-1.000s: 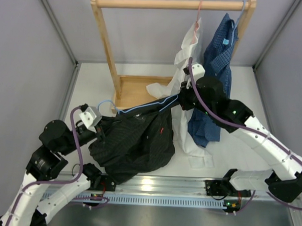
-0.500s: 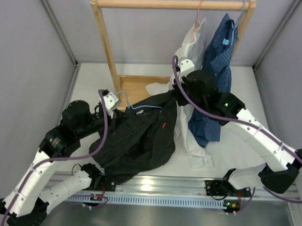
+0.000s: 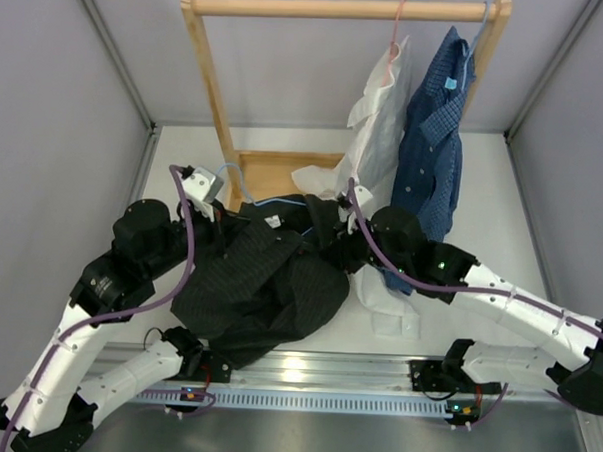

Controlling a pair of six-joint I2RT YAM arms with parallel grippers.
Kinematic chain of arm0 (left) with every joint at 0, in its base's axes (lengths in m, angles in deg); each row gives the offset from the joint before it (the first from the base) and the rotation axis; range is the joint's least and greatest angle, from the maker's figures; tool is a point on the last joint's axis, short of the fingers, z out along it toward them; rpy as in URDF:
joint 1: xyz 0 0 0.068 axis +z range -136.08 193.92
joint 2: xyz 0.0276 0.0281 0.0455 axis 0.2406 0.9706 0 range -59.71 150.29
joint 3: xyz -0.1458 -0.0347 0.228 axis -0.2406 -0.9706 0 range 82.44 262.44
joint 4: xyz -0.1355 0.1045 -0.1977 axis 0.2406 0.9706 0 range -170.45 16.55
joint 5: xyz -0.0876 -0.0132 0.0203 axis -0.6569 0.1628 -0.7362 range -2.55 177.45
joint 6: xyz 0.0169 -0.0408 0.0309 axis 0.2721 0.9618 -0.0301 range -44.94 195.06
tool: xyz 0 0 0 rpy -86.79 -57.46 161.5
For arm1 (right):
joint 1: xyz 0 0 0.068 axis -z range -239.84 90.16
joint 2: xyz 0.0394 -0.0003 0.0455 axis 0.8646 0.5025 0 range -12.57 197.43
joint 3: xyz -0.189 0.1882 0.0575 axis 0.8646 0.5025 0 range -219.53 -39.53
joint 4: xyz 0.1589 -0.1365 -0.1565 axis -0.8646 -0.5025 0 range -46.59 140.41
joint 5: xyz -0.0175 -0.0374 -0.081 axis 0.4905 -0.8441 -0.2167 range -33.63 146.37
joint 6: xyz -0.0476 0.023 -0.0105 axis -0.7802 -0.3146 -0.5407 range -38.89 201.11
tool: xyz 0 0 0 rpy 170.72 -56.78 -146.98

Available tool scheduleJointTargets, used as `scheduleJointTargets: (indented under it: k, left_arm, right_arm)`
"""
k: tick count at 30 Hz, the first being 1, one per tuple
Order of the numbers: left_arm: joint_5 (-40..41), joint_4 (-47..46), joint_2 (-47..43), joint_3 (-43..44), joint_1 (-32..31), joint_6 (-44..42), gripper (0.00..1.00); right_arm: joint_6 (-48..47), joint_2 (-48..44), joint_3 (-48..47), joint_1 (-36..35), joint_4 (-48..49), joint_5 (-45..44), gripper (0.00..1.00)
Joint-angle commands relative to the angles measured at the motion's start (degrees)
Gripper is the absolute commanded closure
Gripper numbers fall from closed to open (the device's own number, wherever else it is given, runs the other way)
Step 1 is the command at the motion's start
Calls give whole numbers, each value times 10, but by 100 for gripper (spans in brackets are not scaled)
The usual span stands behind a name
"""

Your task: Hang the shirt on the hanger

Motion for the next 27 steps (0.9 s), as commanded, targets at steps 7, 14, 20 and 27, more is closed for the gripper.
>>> scheduleJointTargets:
  k: [7, 14, 20, 27]
  left_arm:
    - [92, -81, -10, -16, 0, 26, 100]
    - [-367, -220, -13, -110, 0, -12, 100]
    - [-520, -257, 30, -109, 0, -20, 100]
    - [-572, -256, 51, -111, -1, -23, 100]
  right_arm:
    - [30, -158, 100, -5, 103, 129, 42]
    - [-28, -175, 47, -4, 101, 200, 42]
    - [-60, -97, -61, -4, 75, 243, 44]
    - [-62, -32, -131, -5, 77, 314, 46]
